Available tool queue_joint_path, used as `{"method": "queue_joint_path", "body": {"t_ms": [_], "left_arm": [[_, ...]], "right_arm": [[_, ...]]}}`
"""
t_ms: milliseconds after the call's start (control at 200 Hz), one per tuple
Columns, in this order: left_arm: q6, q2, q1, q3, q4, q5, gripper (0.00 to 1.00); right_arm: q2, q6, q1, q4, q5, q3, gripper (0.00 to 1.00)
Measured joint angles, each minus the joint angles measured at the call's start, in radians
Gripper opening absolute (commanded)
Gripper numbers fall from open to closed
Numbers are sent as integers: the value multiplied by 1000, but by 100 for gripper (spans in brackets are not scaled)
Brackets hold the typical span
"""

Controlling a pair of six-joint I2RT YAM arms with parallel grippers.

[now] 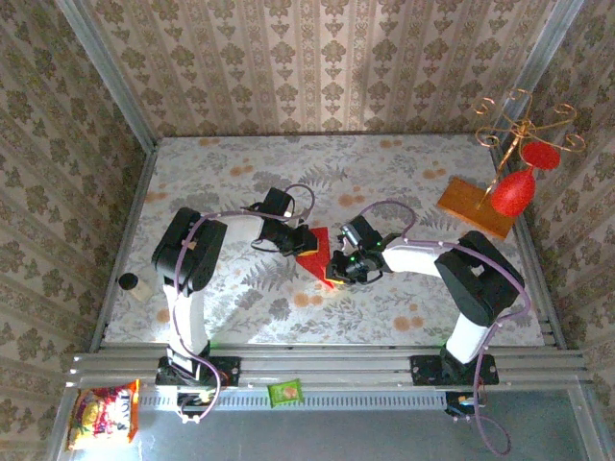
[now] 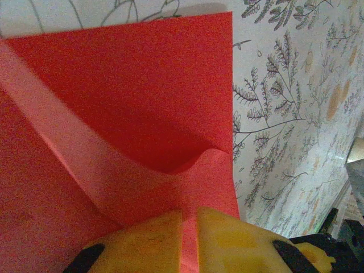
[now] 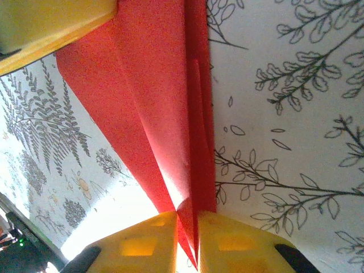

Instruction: Fold a paper plane with a square sheet of paper (pick it up from the middle)

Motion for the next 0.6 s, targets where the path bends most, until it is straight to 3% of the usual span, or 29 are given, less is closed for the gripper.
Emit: {"method": "queue_joint_path", "body": {"t_ms": [600], "left_arm": [[-10,-13,-1,-23,63,45,18]], "right_arm": [[38,4,-7,24,-37,0,16]]}}
